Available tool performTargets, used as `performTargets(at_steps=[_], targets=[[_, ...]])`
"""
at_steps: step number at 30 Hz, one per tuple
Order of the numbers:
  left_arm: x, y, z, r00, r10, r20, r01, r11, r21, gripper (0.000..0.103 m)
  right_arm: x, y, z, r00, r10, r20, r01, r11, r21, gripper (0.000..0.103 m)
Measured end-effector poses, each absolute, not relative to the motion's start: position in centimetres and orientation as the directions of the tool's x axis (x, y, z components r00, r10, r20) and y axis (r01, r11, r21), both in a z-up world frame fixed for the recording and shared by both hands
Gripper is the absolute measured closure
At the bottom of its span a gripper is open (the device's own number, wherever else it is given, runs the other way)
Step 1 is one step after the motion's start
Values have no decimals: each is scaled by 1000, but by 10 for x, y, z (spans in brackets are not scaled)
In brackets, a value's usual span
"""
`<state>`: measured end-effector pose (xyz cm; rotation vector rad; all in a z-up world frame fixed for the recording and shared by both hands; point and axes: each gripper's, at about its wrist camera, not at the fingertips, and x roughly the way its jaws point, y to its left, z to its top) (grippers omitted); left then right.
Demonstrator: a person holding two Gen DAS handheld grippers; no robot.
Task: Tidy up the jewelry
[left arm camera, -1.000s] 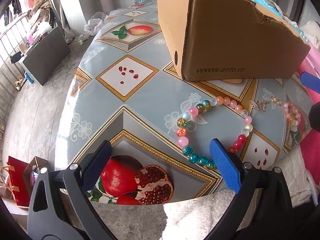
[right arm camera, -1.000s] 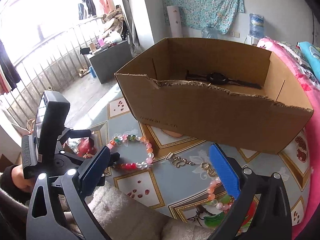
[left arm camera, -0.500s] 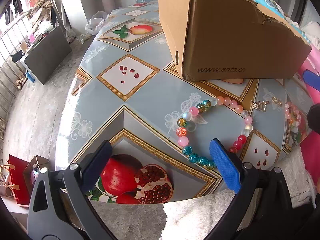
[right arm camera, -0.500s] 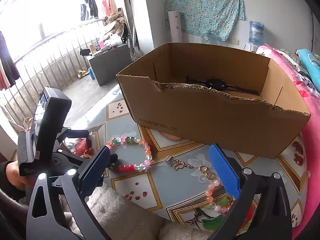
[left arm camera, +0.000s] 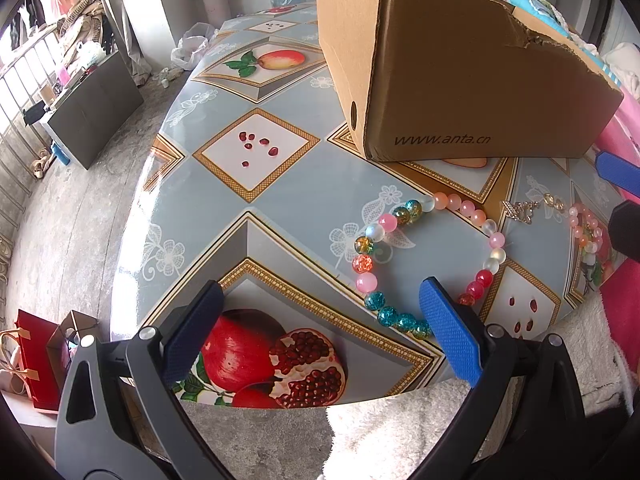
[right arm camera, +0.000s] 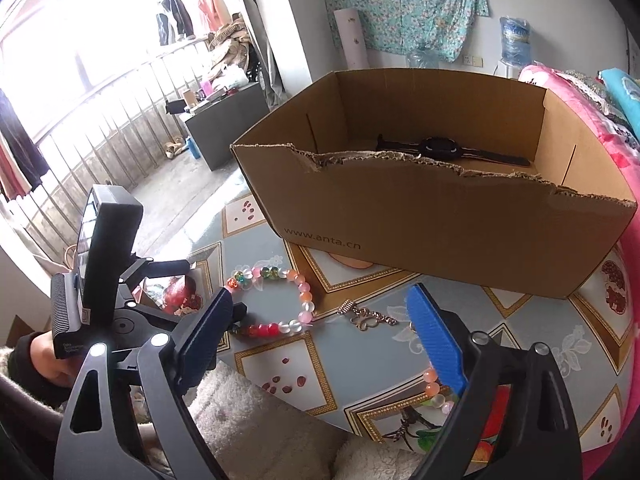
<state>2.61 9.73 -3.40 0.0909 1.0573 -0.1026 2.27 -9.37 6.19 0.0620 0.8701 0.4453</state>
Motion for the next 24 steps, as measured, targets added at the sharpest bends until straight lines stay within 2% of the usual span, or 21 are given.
performTargets(at_steps=[2, 3, 4, 9, 17, 24], targets=[[26, 97, -34, 487, -40, -872, 127, 992, 25, 8, 23, -91, 62, 566, 365, -740, -340, 920, 194, 14], [26, 97, -34, 488, -40, -872, 126, 992, 25, 8, 23, -90, 62, 571, 335, -749, -328, 930, 166, 8], [26, 97, -34, 489, -39, -871, 125, 992, 26, 8, 23, -88, 62, 577, 307, -757, -317, 938, 140, 7], [25, 97, -34, 491, -35, -870, 116, 993, 26, 7, 20, -88, 61, 591, 237, -772, -278, 957, 80, 7], [25, 98, -34, 487, -47, -872, 123, 992, 16, 7, 4, -102, 56, 573, 286, -768, -228, 956, 185, 7], [28, 98, -31, 496, -53, -867, 148, 989, 24, 7, 8, -96, 66, 555, 403, -728, -324, 910, 257, 7]])
